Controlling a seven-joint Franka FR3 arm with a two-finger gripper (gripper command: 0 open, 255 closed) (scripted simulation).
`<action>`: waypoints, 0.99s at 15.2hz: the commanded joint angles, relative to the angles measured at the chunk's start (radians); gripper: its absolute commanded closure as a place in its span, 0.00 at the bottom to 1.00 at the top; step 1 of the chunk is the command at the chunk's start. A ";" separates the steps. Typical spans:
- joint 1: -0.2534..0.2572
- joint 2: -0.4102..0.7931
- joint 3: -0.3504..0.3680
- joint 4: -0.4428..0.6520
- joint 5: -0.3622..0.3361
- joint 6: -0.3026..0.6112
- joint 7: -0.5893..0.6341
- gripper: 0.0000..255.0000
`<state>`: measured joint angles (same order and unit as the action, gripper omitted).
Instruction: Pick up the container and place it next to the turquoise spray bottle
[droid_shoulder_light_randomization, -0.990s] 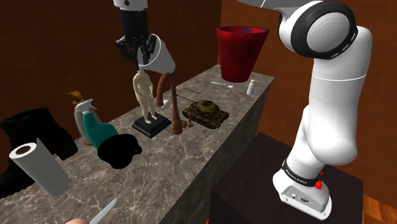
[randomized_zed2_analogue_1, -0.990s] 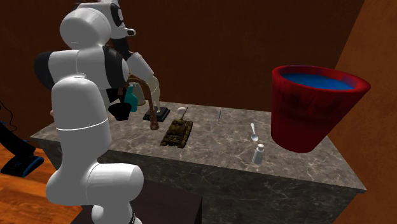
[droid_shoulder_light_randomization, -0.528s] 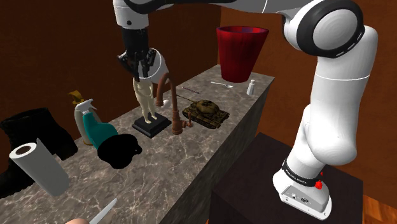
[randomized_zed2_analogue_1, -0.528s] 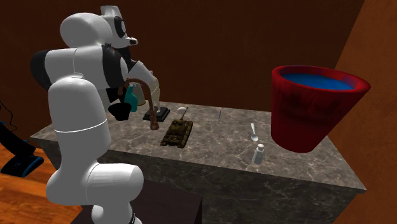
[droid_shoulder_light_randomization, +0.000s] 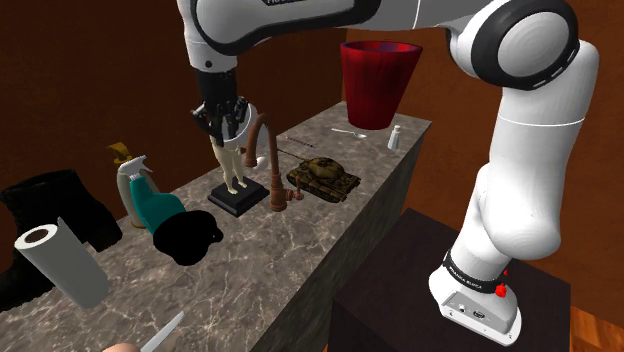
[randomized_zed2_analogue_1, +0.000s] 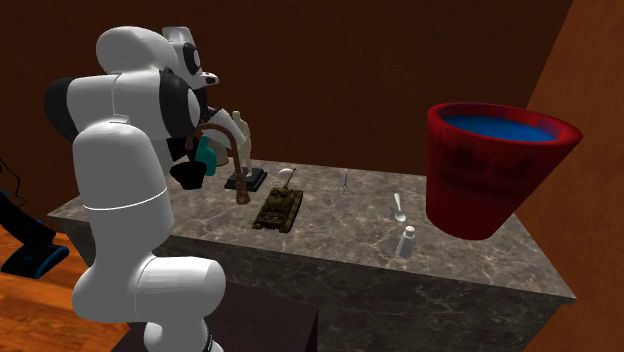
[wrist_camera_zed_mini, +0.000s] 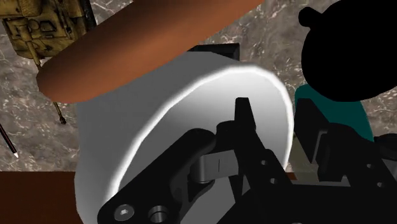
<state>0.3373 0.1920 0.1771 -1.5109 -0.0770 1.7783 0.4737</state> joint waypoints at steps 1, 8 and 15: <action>-0.004 0.003 -0.004 -0.035 -0.001 -0.005 0.001 1.00; -0.007 0.004 -0.004 -0.129 -0.003 0.088 0.005 1.00; -0.010 0.015 -0.004 -0.208 -0.007 0.178 0.011 1.00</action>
<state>0.3321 0.1996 0.1786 -1.7042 -0.0811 1.9523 0.4824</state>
